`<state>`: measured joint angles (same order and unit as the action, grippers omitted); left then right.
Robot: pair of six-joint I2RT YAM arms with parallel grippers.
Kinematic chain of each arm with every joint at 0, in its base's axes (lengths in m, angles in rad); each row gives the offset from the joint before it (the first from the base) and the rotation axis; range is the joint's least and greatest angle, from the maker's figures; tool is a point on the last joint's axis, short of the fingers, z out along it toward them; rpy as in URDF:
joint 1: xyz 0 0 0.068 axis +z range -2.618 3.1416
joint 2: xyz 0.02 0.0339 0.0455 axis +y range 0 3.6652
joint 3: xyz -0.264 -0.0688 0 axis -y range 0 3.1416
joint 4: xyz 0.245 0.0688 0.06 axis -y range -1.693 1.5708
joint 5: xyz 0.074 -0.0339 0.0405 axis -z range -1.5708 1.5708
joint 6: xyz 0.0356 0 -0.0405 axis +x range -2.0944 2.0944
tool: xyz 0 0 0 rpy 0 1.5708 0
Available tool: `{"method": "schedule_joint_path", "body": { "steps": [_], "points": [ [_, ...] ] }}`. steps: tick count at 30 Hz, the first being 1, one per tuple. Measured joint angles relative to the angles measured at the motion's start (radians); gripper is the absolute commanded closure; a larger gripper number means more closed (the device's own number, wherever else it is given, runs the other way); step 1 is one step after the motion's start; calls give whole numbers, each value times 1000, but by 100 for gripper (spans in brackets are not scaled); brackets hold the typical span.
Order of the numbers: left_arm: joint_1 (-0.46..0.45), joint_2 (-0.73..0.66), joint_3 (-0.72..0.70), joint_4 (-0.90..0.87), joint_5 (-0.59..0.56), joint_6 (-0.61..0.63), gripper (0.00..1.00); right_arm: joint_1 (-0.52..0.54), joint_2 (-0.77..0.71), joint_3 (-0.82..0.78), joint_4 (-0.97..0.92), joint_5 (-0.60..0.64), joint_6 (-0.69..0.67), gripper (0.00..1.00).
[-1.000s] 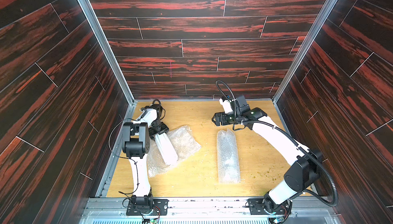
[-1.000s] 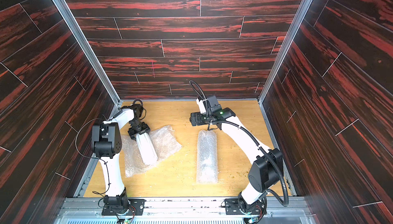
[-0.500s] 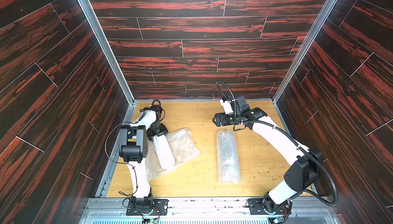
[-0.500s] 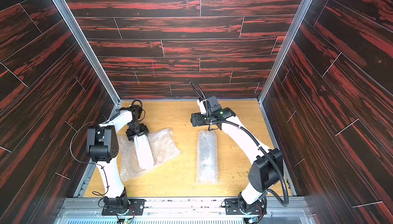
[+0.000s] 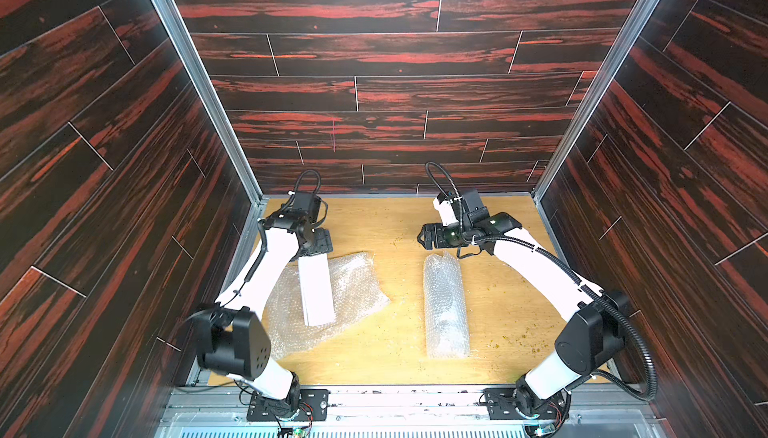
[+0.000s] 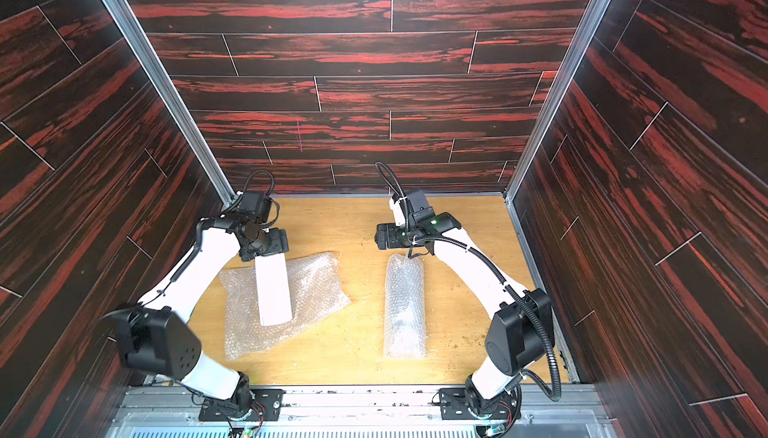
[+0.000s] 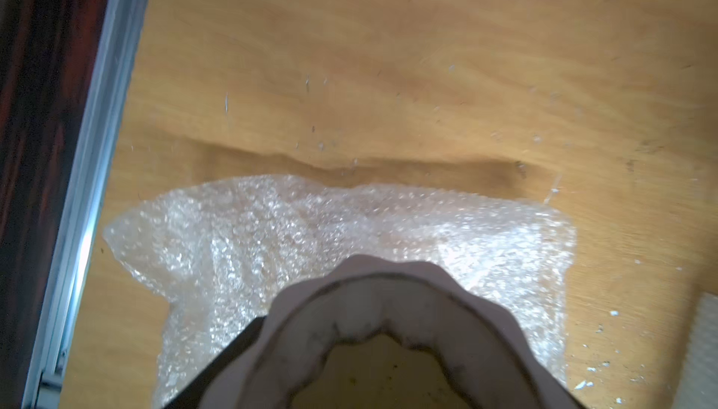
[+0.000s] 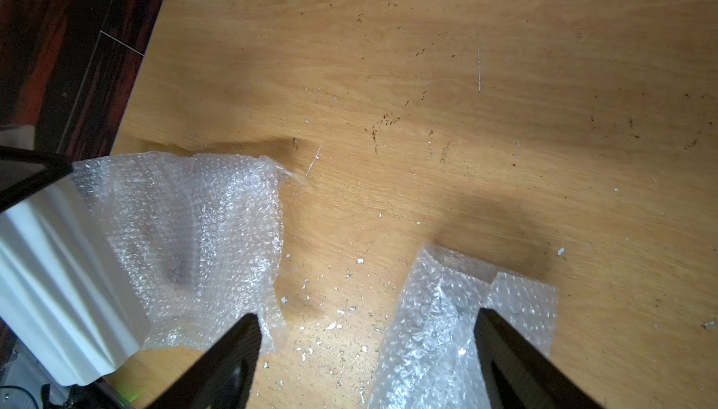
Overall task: Unwrap the vase from the bubble wrap
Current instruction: Pick up the vase from the bubble wrap, then place the vase at the center of the board.
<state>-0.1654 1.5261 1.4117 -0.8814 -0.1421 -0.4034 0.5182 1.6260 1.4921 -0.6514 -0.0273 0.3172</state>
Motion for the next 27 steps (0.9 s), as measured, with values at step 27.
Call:
{"method": "schedule_joint_path", "body": {
  "steps": [27],
  "points": [
    [-14, 626, 275, 1203, -59, 278, 100, -8, -109, 60, -280, -24, 57, 11]
  ]
}}
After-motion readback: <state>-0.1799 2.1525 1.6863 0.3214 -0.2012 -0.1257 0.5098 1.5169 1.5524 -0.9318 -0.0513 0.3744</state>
